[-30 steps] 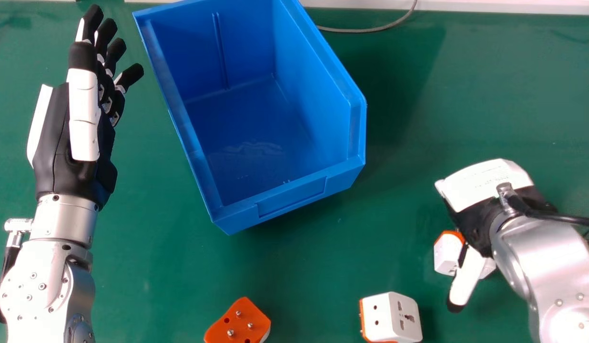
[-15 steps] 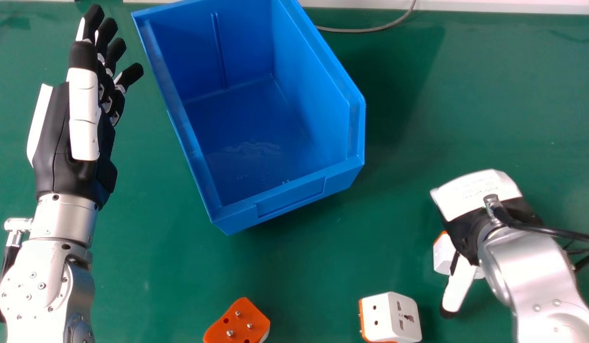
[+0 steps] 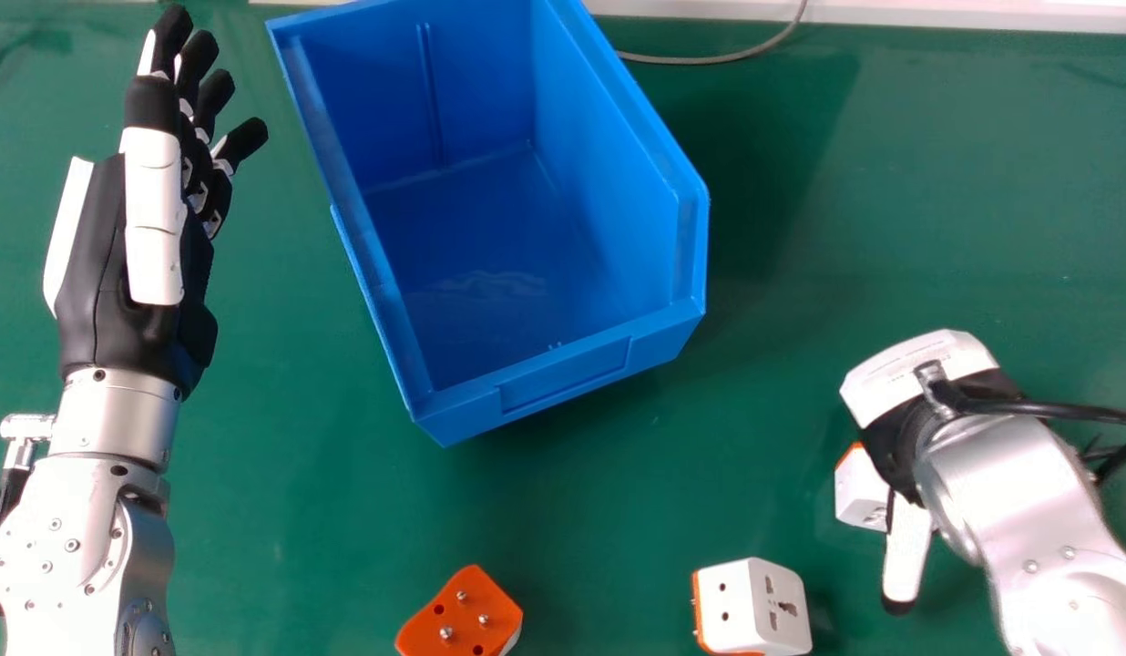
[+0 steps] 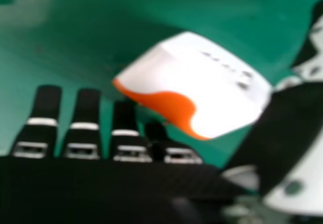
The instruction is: Pick all objects and put in blue box
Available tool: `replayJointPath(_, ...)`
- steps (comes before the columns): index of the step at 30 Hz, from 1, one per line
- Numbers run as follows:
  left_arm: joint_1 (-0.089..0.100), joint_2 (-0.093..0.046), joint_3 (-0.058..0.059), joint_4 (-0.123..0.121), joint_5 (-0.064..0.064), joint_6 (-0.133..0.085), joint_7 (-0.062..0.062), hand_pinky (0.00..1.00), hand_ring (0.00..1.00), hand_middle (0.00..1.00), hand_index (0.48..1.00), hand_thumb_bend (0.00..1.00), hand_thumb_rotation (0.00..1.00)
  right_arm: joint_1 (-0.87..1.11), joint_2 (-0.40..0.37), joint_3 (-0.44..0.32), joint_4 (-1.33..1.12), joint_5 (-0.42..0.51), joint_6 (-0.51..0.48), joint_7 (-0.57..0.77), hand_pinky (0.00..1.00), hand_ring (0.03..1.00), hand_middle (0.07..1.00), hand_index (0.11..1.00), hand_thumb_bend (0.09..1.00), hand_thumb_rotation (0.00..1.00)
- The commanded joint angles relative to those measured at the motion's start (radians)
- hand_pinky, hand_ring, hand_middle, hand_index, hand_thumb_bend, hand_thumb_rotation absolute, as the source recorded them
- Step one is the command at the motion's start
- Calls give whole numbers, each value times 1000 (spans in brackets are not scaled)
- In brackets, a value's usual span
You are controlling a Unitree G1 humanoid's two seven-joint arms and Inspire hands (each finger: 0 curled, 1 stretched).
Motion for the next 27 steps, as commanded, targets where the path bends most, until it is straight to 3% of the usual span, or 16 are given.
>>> replayJointPath(1,-12,9,2,-14,-9,-8,-4,916,982,992,979,822,994,27,-26,-29,-51,42,-17,-36,601,691,771,900,779,324)
replayJointPath(5,-11,11,2,-16,-7,-8,-4,916,982,992,979,822,994,-105,25,88,226,-128,3,44,601,691,771,900,779,324)
replayJointPath(6,-11,10,2,-16,-7,-8,-3,917,983,991,977,821,995,-124,37,103,272,-140,13,39,559,655,737,873,783,300)
replayJointPath(12,-10,10,5,-22,-8,-3,2,919,984,992,977,821,996,-85,44,93,202,-116,55,-23,533,627,710,860,772,277)
replayJointPath(13,-9,9,5,-22,-8,-2,1,919,984,992,976,821,996,-84,49,95,203,-121,62,-31,485,577,664,836,753,261)
replayJointPath(18,-7,13,5,-26,-7,2,1,919,984,992,976,821,996,-74,68,88,199,-114,92,-67,485,577,664,836,753,261)
replayJointPath(19,-7,14,4,-25,-5,0,0,918,984,991,975,821,995,-72,70,86,197,-111,96,-71,413,501,596,813,730,240)
replayJointPath(21,-6,16,4,-25,-4,-3,-2,918,984,991,975,821,995,-70,74,85,193,-109,104,-70,413,501,596,813,730,240)
replayJointPath(22,-5,16,3,-28,-3,-1,-1,918,984,990,974,822,995,-72,75,87,192,-111,106,-65,350,435,538,792,709,211)
replayJointPath(25,-6,13,3,-29,-1,-4,3,918,984,990,974,822,995,-75,72,100,196,-129,101,-48,350,435,538,792,709,211)
replayJointPath(27,-7,14,3,-28,0,-7,3,918,984,990,975,822,996,-75,65,110,193,-139,93,-43,299,382,490,777,690,183)
